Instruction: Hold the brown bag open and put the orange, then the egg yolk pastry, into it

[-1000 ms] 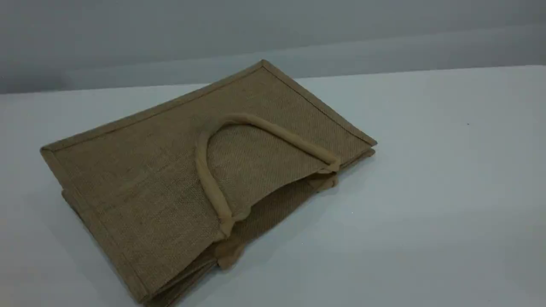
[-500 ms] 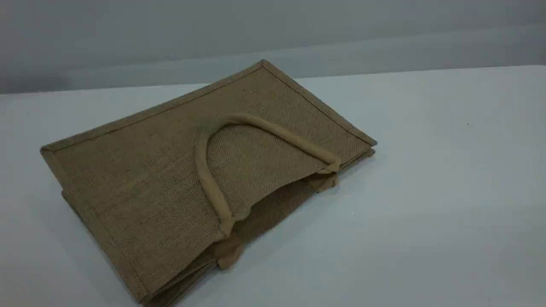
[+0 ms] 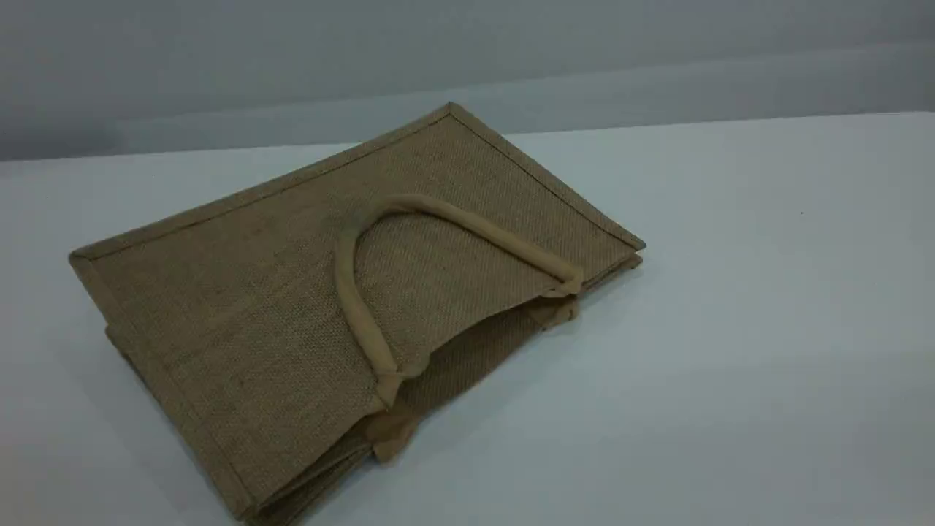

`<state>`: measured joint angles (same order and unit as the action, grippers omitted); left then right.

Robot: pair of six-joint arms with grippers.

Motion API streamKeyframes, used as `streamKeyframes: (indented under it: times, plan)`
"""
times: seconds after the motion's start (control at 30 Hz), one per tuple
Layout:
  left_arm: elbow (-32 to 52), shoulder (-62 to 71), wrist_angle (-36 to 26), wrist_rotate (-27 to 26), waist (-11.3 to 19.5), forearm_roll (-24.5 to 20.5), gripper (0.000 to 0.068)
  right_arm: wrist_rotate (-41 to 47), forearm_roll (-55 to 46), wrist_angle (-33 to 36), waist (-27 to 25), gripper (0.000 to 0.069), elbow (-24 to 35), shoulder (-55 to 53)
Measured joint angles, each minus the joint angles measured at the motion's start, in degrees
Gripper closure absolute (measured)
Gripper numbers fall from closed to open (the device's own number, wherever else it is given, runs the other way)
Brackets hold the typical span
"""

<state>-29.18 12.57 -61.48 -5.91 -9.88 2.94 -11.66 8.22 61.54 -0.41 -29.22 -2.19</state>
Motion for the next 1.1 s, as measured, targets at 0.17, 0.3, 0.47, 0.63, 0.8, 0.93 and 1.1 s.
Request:
streamKeyframes:
  times: [0.17, 0.3, 0.47, 0.63, 0.8, 0.93, 1.1]
  plan:
    - [0.24, 0.0, -0.11, 2.76, 0.0, -2.09, 0.0172, 0.0, 0.0, 0.0, 0.0, 0.0124, 0.0, 0.0]
    - [0.24, 0.0, -0.4, 5.91, 0.0, -3.74, 0.0172, 0.0, 0.0, 0.0, 0.0, 0.0125, 0.0, 0.0]
    - [0.24, 0.0, -0.4, 5.91, 0.0, -3.73, 0.0172, 0.0, 0.0, 0.0, 0.0, 0.0135, 0.0, 0.0]
    - [0.24, 0.0, -0.4, 5.58, 0.0, -3.62, 0.0172, 0.0, 0.0, 0.0, 0.0, 0.0136, 0.0, 0.0]
    - [0.24, -0.49, -0.35, 5.58, 0.06, -3.62, 0.0172, 0.0, 0.0, 0.0, -0.08, 0.0137, 0.0, 0.0]
    - [0.24, -3.38, -0.4, 5.53, 1.63, -3.56, 0.0172, 0.0, 0.0, 0.0, -0.08, 0.0138, 0.0, 0.0]
    - [0.24, -7.74, -0.4, 5.33, 7.11, -3.37, 0.0172, 0.0, 0.06, 0.0, -0.08, 0.0138, 0.0, 0.0]
